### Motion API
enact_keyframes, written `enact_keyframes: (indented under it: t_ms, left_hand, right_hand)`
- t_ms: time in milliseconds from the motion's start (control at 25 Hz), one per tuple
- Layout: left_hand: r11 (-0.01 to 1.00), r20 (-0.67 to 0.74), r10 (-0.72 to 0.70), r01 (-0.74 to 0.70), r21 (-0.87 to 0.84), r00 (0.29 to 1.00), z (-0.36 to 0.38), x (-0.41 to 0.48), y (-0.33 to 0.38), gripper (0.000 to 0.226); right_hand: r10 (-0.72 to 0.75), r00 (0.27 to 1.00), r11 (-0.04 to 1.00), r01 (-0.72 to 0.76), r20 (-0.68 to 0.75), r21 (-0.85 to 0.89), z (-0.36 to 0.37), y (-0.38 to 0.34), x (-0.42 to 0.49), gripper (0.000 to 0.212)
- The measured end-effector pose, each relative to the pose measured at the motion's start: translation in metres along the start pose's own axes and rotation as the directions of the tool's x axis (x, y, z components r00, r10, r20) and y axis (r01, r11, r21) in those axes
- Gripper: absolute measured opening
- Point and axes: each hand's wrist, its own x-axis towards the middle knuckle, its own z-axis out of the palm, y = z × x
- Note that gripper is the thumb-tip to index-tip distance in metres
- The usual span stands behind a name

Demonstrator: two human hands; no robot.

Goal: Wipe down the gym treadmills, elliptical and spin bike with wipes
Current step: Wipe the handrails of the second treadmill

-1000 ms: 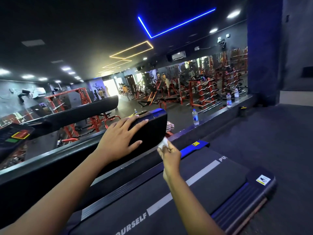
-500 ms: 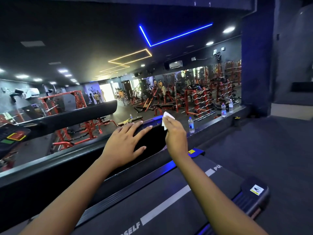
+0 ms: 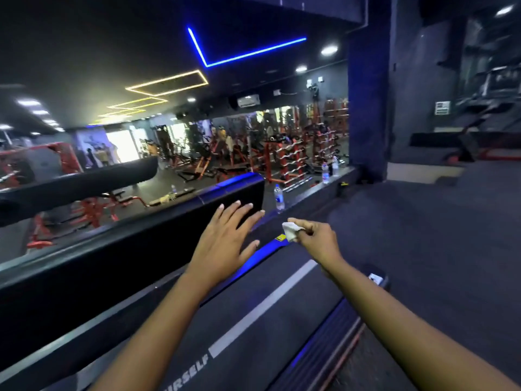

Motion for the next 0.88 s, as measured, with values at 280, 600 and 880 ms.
enact_keyframes:
  t_ms: [280,600,880]
  left_hand:
    - [0.862,0.348,-0.053,0.219,-0.457,0.936,0.103,-0.02,0.082,0.078]
    - [0.738,0.598,-0.132,0.481,-0.473,0.79,0.252,0.045,0.124,0.049]
    - [0.636,0.868,-0.224,0.741,-0.215,0.443,0.334,0.116,0.132,0.049]
  right_hand:
    - [0.235,0.965,0.961,-0.213,0.115,-0.174,-0.046,0.095,-0.009,0.012]
    - [0.281,0.924,0.891,-0.15,0.26,-0.429,-0.087,0.205,0.084,0.038]
    - [0.323,0.822,0.794,0.033,0.469,-0.606,-0.093,0.266,0.22,0.042]
